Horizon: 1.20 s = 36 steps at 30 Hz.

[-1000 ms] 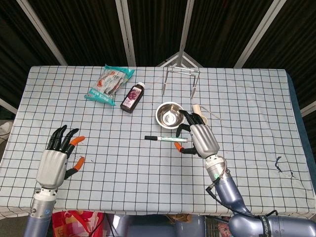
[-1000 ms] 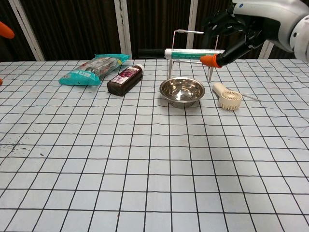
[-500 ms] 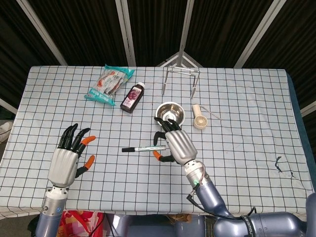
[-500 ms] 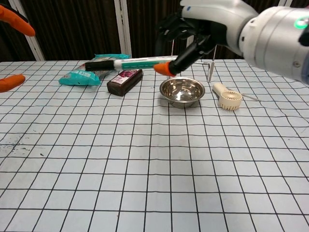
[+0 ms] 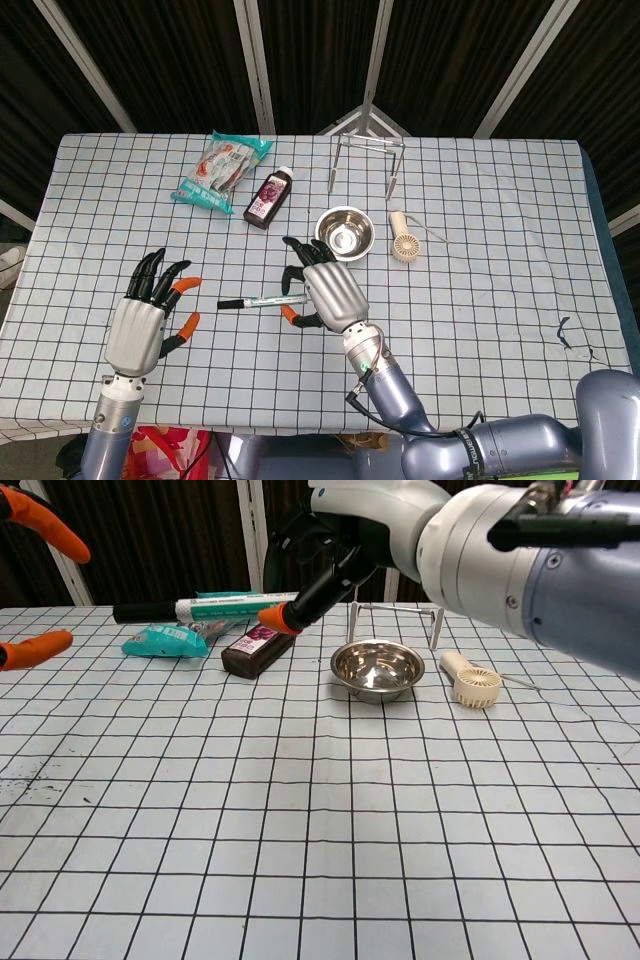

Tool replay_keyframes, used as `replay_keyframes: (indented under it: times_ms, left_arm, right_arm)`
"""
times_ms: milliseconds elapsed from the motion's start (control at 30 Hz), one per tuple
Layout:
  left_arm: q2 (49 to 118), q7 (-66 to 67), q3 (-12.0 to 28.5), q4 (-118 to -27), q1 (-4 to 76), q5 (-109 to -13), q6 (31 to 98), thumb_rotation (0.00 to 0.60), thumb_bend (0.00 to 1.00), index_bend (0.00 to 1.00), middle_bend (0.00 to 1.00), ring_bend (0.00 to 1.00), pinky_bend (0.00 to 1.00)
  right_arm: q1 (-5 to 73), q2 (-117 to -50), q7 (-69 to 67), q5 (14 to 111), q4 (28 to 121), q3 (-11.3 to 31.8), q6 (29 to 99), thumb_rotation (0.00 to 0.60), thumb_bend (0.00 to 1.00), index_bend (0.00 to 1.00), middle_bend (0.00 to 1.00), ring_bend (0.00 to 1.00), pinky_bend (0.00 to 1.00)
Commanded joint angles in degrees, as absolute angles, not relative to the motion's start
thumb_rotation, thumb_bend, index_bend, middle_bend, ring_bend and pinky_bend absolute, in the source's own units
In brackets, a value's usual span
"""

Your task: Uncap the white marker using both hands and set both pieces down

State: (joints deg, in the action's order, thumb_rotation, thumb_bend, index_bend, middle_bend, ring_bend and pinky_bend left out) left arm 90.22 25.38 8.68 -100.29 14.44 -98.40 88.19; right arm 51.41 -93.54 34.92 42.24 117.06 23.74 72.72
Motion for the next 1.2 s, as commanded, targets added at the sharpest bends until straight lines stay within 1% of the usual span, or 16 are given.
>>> replay_keyframes:
  times_ms: [33,267,800,967,1200]
  left_arm:
    - [90.75,25.05,8.76,-99.77,14.65,-98.80,88.70,0.600,0.39,0.37,0.22,0.00,0.09]
    - [92.00,25.62,8.54,-98.70,15.18,-99.40,89.05,0.600,0.39,0.42,0.23,0.00,0.09]
    - [95.88,26.43,8.38,-95.44,17.35,-99.87,87.98,0.600,0.39,0.42,0.24,0.00,0.09]
    - [97.12,26.43,8.91,-94.96,18.43,-101.23,88.47,0.600,0.39,0.47,0.26,0.00,0.09]
    - [98.61,27.27,9.01,-93.94,19.29,-101.42,88.21,0.600,0.41,0.48,0.26,0.00,0.09]
  right_arm:
    - [51.55,-93.50,34.66,42.13,117.00,23.51,72.87,0.600,0.48,0.75,0.10,0.15,0.07]
    - [51.92,-93.36,33.49,42.24,116.94,23.17,72.78,0.600,0.48,0.75,0.10,0.15,0.07]
    - [51.94,-92.29,31.68,42.55,117.54,22.35,73.07,0.600,0.48,0.76,0.10,0.15,0.07]
    - [51.84,-91.95,30.86,42.91,117.42,22.17,73.01,0.600,0.48,0.76,0.10,0.15,0.07]
    - [51.71,-91.60,29.88,43.10,117.17,21.94,72.82,0.600,0.48,0.76,0.10,0.15,0.07]
